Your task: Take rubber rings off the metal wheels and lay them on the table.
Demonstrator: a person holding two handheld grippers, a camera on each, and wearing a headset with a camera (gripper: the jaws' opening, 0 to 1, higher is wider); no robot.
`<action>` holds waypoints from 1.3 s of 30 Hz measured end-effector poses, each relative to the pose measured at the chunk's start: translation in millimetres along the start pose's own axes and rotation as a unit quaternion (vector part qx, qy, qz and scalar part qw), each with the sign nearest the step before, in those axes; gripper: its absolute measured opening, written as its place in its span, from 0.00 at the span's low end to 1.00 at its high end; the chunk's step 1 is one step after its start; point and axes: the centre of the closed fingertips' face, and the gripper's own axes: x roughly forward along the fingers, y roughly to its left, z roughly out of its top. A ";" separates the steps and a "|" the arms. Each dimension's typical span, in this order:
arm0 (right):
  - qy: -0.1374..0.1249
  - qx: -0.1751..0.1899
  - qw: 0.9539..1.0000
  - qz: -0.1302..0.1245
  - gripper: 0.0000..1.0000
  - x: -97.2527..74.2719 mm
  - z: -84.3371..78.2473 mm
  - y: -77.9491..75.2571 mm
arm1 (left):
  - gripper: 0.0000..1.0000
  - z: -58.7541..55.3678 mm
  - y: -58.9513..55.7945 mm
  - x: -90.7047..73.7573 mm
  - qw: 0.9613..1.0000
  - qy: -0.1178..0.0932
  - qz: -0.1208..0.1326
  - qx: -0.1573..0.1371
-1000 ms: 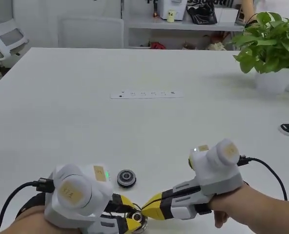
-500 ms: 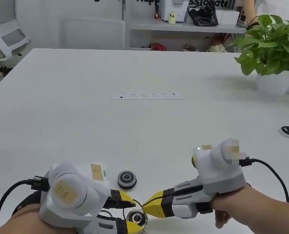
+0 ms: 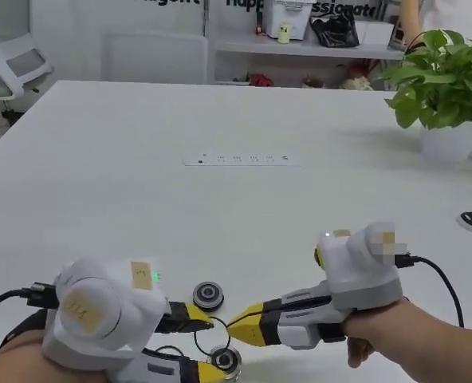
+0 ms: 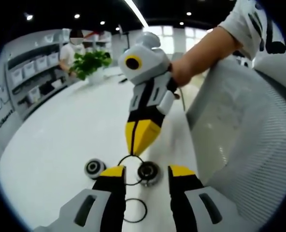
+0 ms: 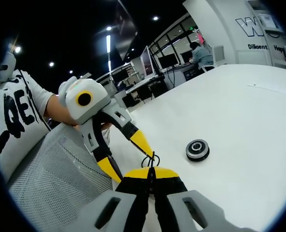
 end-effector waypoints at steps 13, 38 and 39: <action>-0.001 -0.004 1.000 -0.004 0.00 0.0 6.5 0.1 | 0.39 3.5 6.7 -23.8 1.000 -0.014 0.021 0.005; 0.002 -0.007 1.000 -0.001 0.00 8.3 12.2 4.8 | 0.55 -15.1 10.3 -54.1 0.998 -0.015 0.054 -0.006; 0.002 -0.007 1.000 0.000 0.00 9.2 12.4 5.5 | 0.55 -15.9 10.5 -54.8 0.998 -0.015 0.055 -0.007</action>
